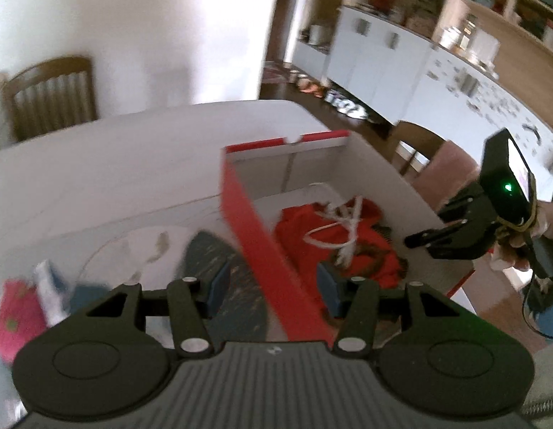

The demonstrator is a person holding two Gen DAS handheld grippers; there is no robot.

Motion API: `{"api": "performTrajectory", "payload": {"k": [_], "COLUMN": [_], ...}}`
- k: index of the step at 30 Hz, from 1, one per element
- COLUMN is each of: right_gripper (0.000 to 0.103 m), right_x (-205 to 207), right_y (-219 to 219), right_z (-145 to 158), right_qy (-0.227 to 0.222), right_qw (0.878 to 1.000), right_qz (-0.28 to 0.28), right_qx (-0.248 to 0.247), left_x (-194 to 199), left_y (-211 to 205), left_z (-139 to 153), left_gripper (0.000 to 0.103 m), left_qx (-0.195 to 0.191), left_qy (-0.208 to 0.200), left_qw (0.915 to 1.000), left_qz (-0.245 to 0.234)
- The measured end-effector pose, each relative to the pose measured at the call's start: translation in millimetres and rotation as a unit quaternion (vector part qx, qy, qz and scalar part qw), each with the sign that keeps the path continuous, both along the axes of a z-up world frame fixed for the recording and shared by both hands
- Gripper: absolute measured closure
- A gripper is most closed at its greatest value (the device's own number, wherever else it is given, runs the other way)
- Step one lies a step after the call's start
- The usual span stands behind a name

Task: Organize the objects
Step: 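Return the left gripper to the table over the bunny-face packet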

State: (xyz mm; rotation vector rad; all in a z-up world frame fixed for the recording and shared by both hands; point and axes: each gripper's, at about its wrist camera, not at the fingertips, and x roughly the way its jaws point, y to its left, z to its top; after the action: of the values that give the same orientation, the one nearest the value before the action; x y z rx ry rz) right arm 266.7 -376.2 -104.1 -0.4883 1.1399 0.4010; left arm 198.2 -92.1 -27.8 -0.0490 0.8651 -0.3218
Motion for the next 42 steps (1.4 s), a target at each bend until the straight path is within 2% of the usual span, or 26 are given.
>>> {"api": "performTrajectory", "payload": {"k": [6, 13, 20, 31, 42], "right_gripper": [0.093, 0.092, 0.092, 0.092, 0.092], "right_x": [1, 0, -1, -2, -2], "right_y": [0, -1, -1, -1, -1], "right_z": [0, -1, -2, -5, -7], "right_qy": [0.001, 0.003, 0.006, 0.010, 0.010], "right_qw": [1.000, 1.000, 1.000, 1.000, 1.000], "right_qz": [-0.001, -0.001, 0.002, 0.005, 0.004], "right_qx": [0.000, -0.001, -0.003, -0.005, -0.005], "left_x": [-34, -68, -85, -94, -89], "left_y": [46, 95, 129, 172, 174], "left_z": [-14, -33, -64, -99, -111], "left_gripper": [0.051, 0.051, 0.051, 0.051, 0.051], "left_qx": [0.012, 0.057, 0.118, 0.158, 0.141], "left_qy": [0.013, 0.035, 0.060, 0.095, 0.105], "left_qw": [0.9968, 0.9858, 0.9695, 0.9450, 0.9460], "left_qz": [0.077, 0.154, 0.206, 0.270, 0.272]}}
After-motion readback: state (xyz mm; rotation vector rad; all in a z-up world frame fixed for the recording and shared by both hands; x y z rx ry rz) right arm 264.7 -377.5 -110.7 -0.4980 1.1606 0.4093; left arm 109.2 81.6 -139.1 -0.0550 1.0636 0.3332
